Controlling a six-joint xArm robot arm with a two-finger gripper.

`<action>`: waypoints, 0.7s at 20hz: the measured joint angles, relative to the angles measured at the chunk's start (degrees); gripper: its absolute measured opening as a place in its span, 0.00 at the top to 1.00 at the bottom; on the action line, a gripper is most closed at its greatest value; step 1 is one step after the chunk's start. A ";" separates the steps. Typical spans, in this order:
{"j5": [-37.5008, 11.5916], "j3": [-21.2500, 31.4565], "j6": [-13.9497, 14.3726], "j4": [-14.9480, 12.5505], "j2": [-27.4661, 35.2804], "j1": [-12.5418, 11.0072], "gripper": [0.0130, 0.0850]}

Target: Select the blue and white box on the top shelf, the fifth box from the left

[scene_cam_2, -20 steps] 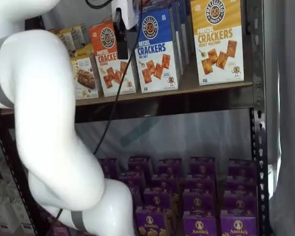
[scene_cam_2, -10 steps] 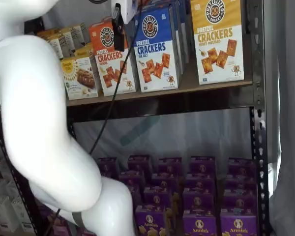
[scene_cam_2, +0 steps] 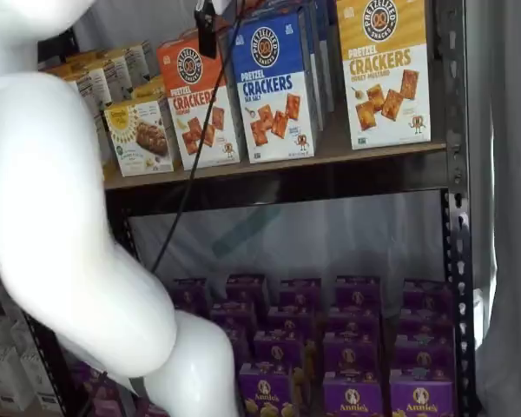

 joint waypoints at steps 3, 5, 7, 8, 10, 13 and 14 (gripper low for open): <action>-1.83 -1.25 0.07 -1.44 0.78 0.74 0.00; -3.01 -2.24 -0.03 -2.82 1.81 1.39 0.00; -3.89 -3.10 -0.18 -3.50 2.88 1.68 0.00; -4.25 -3.63 -0.28 -3.81 3.54 1.79 0.00; -4.64 -5.10 -0.56 -5.22 5.28 2.28 0.00; -4.35 -7.01 -0.88 -7.05 7.50 2.86 0.00; -4.29 -7.43 -0.95 -7.23 8.06 2.90 0.00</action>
